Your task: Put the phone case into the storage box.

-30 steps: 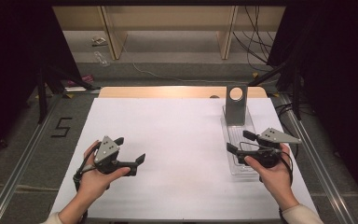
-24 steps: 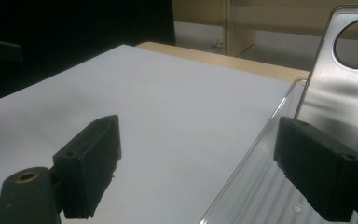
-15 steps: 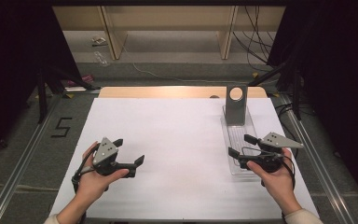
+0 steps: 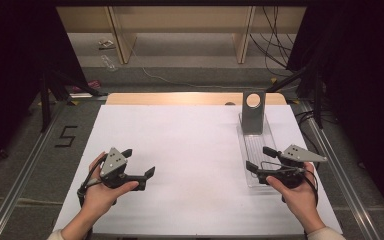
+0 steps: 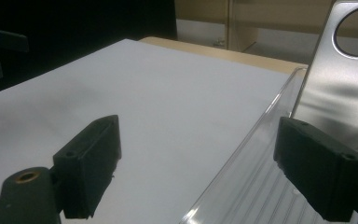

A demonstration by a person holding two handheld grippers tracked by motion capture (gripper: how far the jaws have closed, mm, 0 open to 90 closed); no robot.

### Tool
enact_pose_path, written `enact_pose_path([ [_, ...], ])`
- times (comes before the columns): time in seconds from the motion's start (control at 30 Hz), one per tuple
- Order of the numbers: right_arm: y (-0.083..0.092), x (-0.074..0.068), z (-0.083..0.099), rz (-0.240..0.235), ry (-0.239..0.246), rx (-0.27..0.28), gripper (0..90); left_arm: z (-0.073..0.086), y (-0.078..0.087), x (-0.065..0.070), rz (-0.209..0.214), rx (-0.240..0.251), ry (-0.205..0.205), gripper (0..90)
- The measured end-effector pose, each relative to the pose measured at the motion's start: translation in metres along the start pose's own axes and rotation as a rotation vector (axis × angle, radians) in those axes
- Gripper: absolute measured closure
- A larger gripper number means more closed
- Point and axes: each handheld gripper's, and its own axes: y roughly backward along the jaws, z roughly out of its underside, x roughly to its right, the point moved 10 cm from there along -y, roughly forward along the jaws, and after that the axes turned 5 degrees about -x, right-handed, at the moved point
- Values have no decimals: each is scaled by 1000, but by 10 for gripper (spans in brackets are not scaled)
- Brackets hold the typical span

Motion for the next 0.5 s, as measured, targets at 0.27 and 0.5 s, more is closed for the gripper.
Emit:
enact_pose_path([
  [0.27,-2,-1,2,1,9,-5,162,1,-1,0,3,-2,2,35],
  [0.5,-1,-2,0,6,22,9,162,0,-2,2,8,-2,2,42],
])
